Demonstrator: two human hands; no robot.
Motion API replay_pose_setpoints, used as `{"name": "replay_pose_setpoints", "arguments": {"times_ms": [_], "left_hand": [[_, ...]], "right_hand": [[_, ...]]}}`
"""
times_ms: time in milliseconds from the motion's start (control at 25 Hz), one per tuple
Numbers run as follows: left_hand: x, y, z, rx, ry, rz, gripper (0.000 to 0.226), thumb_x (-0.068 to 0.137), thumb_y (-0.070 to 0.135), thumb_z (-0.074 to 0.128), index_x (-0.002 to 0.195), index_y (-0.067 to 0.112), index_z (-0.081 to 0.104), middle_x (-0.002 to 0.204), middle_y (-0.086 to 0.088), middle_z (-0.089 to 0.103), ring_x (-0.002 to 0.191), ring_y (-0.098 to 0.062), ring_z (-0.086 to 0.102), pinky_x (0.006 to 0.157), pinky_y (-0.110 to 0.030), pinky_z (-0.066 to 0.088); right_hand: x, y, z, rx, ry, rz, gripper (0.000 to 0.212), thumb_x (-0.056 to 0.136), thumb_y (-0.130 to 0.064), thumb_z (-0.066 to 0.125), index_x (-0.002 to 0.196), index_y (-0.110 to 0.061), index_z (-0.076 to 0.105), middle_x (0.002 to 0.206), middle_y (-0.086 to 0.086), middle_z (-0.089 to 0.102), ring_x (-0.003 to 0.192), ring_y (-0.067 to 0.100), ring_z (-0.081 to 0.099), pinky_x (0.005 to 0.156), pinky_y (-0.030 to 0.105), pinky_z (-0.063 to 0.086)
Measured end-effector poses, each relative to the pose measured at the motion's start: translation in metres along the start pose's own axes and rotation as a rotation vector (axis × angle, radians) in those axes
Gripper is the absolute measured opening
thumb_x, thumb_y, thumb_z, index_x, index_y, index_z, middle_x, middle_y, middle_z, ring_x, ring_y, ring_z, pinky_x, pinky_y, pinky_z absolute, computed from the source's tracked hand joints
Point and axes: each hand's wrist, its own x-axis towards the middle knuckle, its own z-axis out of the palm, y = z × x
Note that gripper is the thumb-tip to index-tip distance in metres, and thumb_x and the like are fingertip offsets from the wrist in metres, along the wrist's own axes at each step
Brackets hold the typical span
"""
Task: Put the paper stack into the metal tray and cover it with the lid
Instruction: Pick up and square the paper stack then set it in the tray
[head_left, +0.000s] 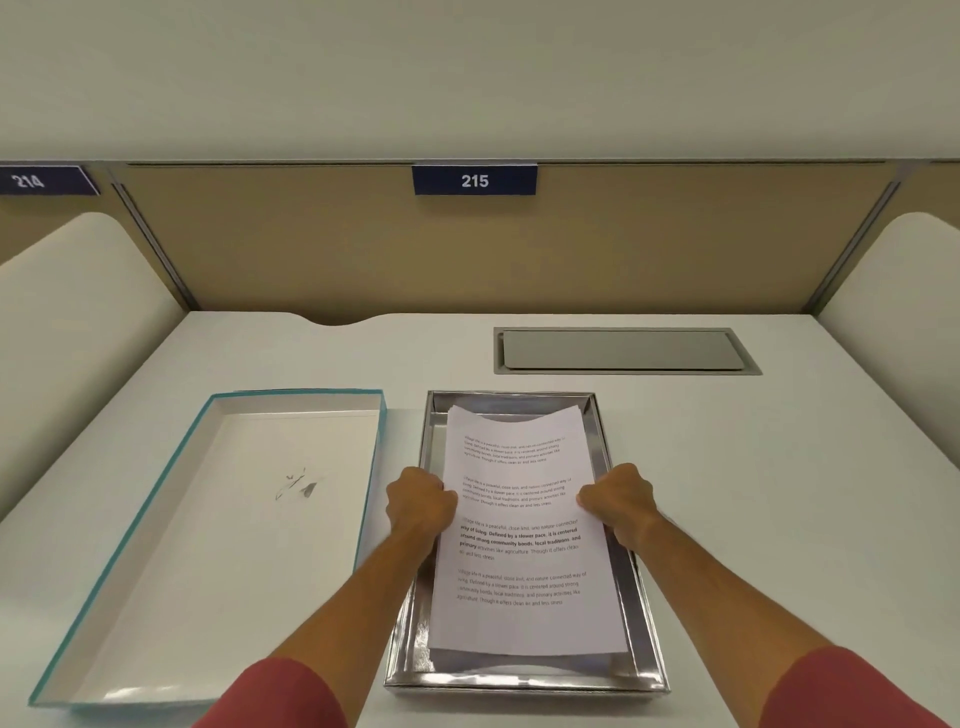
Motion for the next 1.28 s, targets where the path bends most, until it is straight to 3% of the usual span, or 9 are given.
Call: {"name": "replay_pose_setpoints", "arguments": {"times_ms": [240, 440, 560, 720, 880, 960, 1080, 1200, 1280], "left_hand": [[0.003, 0.002, 0.009, 0.144, 0.028, 0.033, 0.015, 0.084, 0.016, 0.065, 0.075, 0.009, 0.055, 0.085, -0.007, 0.069, 0.066, -0.024, 0.066, 0.061, -0.033, 0.057], [-0.005, 0.008, 0.022, 0.254, -0.141, 0.055, 0.018, 0.085, 0.013, 0.062, 0.097, 0.006, 0.05, 0.11, -0.011, 0.065, 0.079, -0.022, 0.062, 0.056, -0.026, 0.053], [-0.007, 0.007, 0.025, 0.235, -0.171, 0.027, 0.049, 0.085, 0.012, 0.061, 0.127, -0.003, 0.042, 0.121, -0.016, 0.062, 0.099, -0.032, 0.065, 0.077, -0.037, 0.059], [-0.013, 0.003, 0.026, 0.172, -0.181, 0.009, 0.058, 0.088, 0.015, 0.058, 0.136, -0.003, 0.032, 0.126, -0.016, 0.058, 0.105, -0.032, 0.063, 0.075, -0.032, 0.055], [-0.018, -0.005, 0.024, 0.048, -0.192, -0.049, 0.05, 0.092, 0.02, 0.049, 0.136, 0.003, 0.033, 0.128, -0.015, 0.056, 0.106, -0.031, 0.06, 0.085, -0.04, 0.055], [-0.019, -0.005, 0.019, -0.004, -0.205, -0.058, 0.044, 0.093, 0.02, 0.047, 0.133, 0.006, 0.037, 0.127, -0.013, 0.057, 0.098, -0.025, 0.058, 0.078, -0.036, 0.053], [-0.026, -0.009, 0.015, 0.064, -0.258, 0.029, 0.058, 0.091, 0.022, 0.053, 0.142, 0.009, 0.027, 0.134, -0.011, 0.053, 0.105, -0.027, 0.058, 0.079, -0.036, 0.051], [-0.048, -0.028, 0.013, 0.218, -0.377, 0.187, 0.102, 0.079, 0.026, 0.071, 0.151, 0.013, 0.001, 0.136, -0.008, 0.05, 0.109, -0.022, 0.058, 0.085, -0.032, 0.054], [-0.063, -0.047, 0.012, 0.354, -0.443, 0.245, 0.125, 0.068, 0.035, 0.08, 0.149, 0.019, -0.014, 0.137, -0.009, 0.044, 0.113, -0.022, 0.054, 0.092, -0.034, 0.054]], "right_hand": [[0.007, -0.004, 0.006, -0.155, 0.013, -0.035, 0.025, 0.079, -0.008, 0.064, 0.063, -0.013, 0.044, 0.065, 0.001, 0.053, 0.057, 0.017, 0.052, 0.047, 0.022, 0.038], [0.003, -0.002, 0.01, -0.301, -0.022, -0.08, 0.018, 0.08, -0.005, 0.063, 0.083, -0.01, 0.046, 0.086, 0.006, 0.055, 0.089, 0.032, 0.064, 0.066, 0.029, 0.046], [-0.003, 0.004, 0.011, -0.347, -0.056, -0.138, 0.019, 0.083, -0.01, 0.065, 0.085, -0.011, 0.046, 0.085, 0.003, 0.054, 0.08, 0.027, 0.061, 0.064, 0.028, 0.045], [-0.011, 0.008, 0.007, -0.28, -0.1, -0.153, 0.027, 0.083, -0.016, 0.064, 0.066, -0.02, 0.043, 0.068, -0.006, 0.052, 0.058, 0.011, 0.052, 0.046, 0.021, 0.04], [-0.022, 0.011, 0.006, -0.192, -0.113, -0.114, 0.025, 0.084, -0.02, 0.059, 0.064, -0.023, 0.044, 0.067, -0.008, 0.052, 0.058, 0.009, 0.051, 0.045, 0.021, 0.038], [-0.024, 0.01, 0.003, -0.152, -0.143, -0.12, 0.024, 0.086, -0.019, 0.057, 0.066, -0.022, 0.044, 0.07, -0.007, 0.054, 0.06, 0.01, 0.052, 0.048, 0.021, 0.041], [-0.037, 0.013, -0.001, -0.175, -0.22, -0.183, 0.012, 0.085, -0.021, 0.061, 0.092, -0.016, 0.052, 0.095, 0.001, 0.062, 0.076, 0.016, 0.057, 0.06, 0.023, 0.048], [-0.056, 0.036, 0.001, -0.361, -0.374, -0.288, 0.082, 0.077, -0.028, 0.073, 0.144, -0.011, 0.027, 0.125, 0.008, 0.061, 0.103, 0.024, 0.063, 0.081, 0.028, 0.056], [-0.071, 0.057, 0.001, -0.484, -0.473, -0.303, 0.116, 0.073, -0.033, 0.078, 0.153, -0.015, -0.003, 0.137, 0.014, 0.049, 0.117, 0.028, 0.056, 0.094, 0.032, 0.051]]}}
